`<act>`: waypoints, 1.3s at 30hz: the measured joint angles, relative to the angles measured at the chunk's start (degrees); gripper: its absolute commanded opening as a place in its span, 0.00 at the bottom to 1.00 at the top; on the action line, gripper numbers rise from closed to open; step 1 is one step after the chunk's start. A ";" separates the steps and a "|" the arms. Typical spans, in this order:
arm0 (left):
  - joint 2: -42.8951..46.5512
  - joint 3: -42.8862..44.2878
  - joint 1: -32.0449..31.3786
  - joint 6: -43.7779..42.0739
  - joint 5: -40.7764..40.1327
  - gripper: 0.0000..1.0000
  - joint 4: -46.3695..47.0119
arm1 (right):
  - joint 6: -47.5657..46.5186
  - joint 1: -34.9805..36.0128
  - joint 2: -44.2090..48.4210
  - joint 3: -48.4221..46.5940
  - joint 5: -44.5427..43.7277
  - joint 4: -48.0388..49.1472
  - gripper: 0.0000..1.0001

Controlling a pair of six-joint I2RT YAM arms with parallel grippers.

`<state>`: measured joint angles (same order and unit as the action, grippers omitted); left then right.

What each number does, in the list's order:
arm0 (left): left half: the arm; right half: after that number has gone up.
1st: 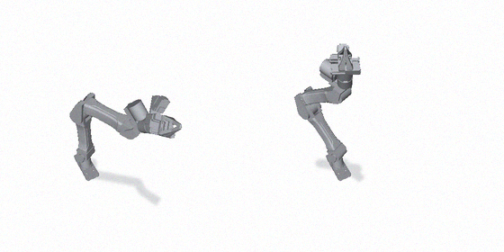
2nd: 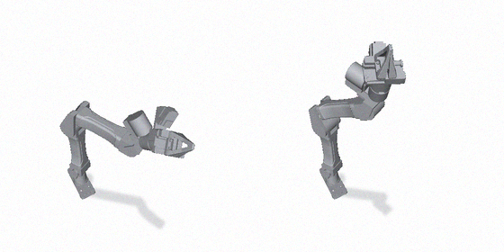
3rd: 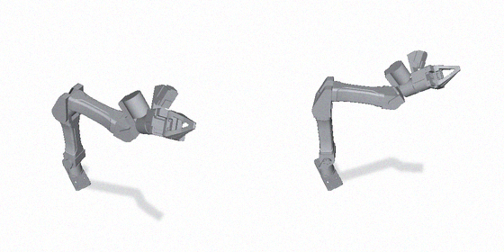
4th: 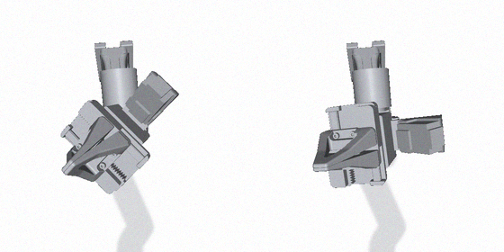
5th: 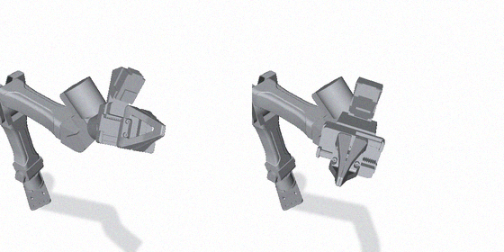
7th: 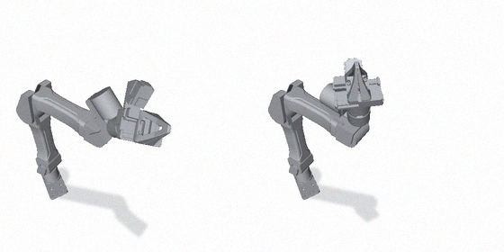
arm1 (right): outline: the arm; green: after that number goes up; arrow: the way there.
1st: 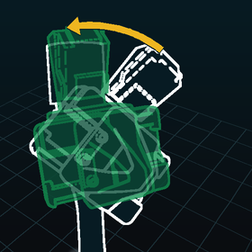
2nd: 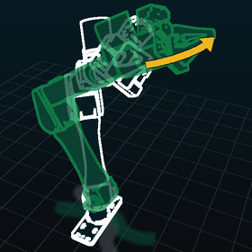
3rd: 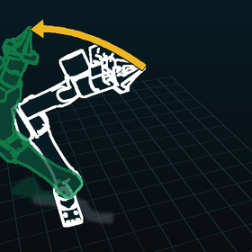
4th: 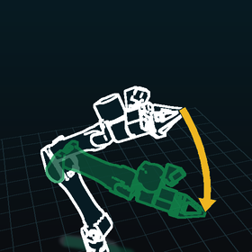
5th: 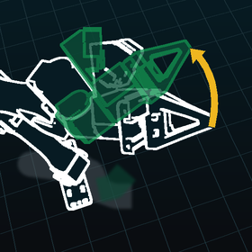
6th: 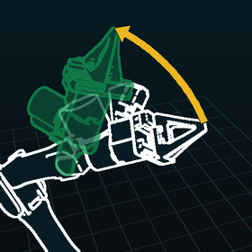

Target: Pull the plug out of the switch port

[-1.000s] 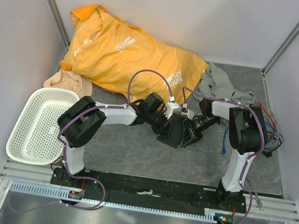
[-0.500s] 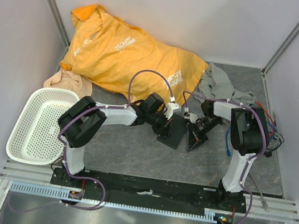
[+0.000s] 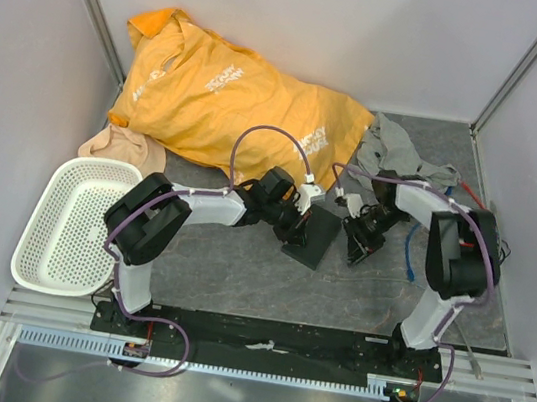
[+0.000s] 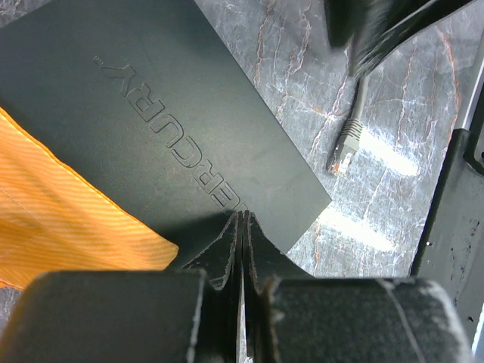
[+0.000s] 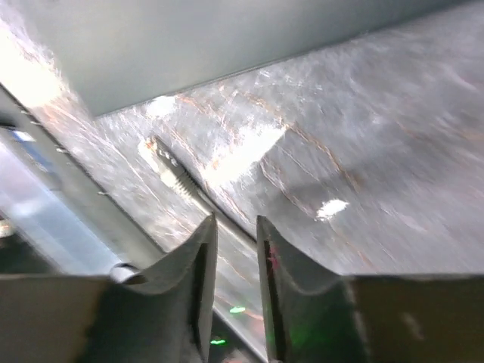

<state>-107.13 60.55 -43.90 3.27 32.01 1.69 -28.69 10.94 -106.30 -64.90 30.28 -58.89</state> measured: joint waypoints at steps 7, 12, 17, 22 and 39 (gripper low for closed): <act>0.00 0.00 0.00 -0.07 -0.02 0.02 0.04 | -13.84 0.20 17.77 7.87 -2.67 4.48 0.66; 0.00 0.00 0.00 -0.11 -0.09 0.02 0.04 | -22.71 2.64 19.58 14.29 -4.79 5.33 0.75; 0.00 0.00 0.00 -0.11 -0.17 0.01 0.04 | -26.18 6.54 23.50 19.26 -7.69 7.72 0.74; 0.00 0.00 0.00 -0.13 -0.22 0.01 0.04 | -26.67 8.50 26.25 22.40 -10.88 14.10 0.70; 0.37 -0.83 0.00 -2.12 -0.42 0.02 1.29 | -26.16 -1.46 27.10 18.67 -19.41 19.32 0.01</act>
<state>-106.76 59.72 -43.90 1.15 31.59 2.98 -54.85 9.47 -79.20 -46.24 10.87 -39.57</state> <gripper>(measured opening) 0.022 0.033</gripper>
